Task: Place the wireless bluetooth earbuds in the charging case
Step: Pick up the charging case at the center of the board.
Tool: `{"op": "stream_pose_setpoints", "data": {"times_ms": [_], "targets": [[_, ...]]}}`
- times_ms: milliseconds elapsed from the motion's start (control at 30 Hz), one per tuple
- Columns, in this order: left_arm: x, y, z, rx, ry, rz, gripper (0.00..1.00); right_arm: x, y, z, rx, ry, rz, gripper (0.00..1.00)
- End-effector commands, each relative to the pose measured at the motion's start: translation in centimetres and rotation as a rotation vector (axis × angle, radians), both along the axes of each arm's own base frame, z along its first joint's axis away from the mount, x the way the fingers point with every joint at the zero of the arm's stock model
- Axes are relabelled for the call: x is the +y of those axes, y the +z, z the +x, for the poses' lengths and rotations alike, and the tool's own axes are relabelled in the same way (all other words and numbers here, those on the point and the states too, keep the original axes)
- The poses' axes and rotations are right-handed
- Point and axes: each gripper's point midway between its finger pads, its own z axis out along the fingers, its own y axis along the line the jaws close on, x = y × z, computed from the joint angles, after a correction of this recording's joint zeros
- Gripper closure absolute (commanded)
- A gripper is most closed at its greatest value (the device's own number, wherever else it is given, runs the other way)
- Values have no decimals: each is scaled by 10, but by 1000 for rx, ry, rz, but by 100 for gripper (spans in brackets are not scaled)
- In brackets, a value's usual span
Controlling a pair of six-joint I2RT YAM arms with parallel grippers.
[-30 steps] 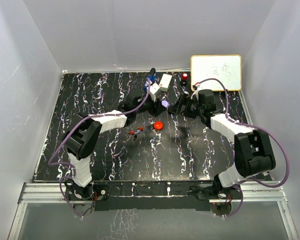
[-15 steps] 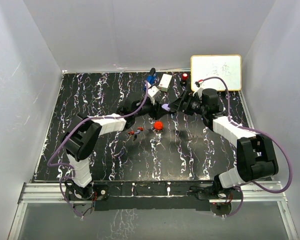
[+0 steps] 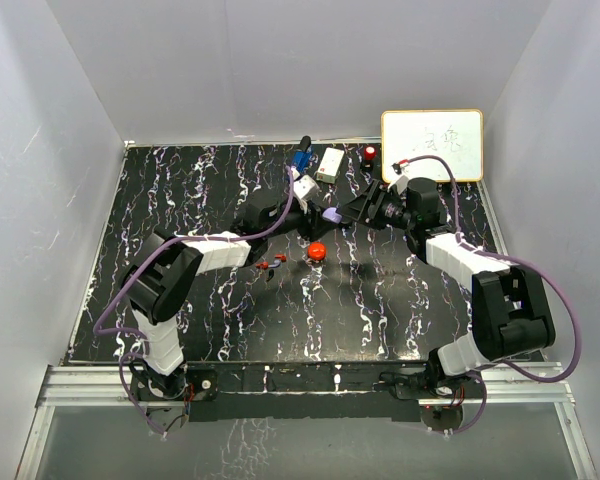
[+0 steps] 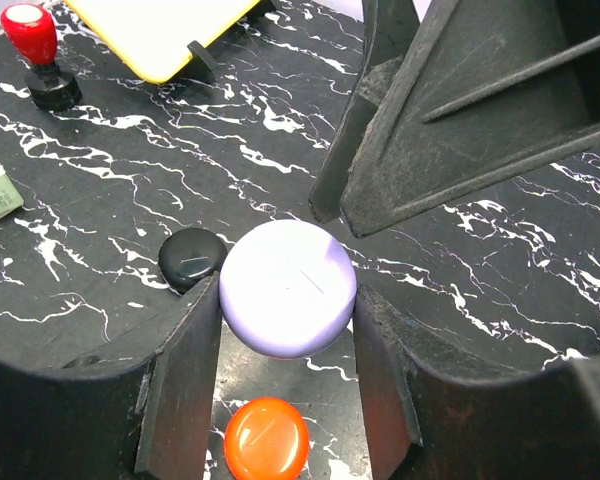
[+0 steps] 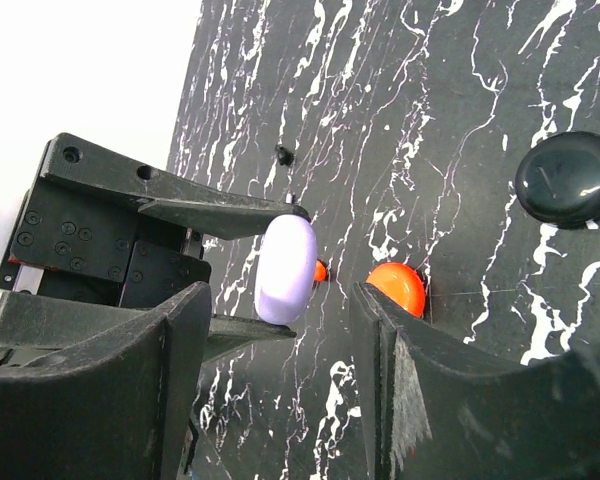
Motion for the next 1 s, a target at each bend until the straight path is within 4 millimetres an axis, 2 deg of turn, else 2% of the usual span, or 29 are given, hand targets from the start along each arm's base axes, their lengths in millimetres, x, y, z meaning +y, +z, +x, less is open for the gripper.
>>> {"op": "stream_pose_setpoints", "data": {"times_ms": [0,433,800,967], "targets": [[-3,52,-3,-135,-12,-74,100,6,14,3,-50,30,58,46],[-7,56,-3,-147,-11,-78,100,7,4,2,-17,38,62,54],[-9,60,-5,-155,-15,-83,100,9,0,1,-10,48,73,56],[-9,59,-6,-157,-13,-77,100,9,1,2,-10,49,77,63]]}}
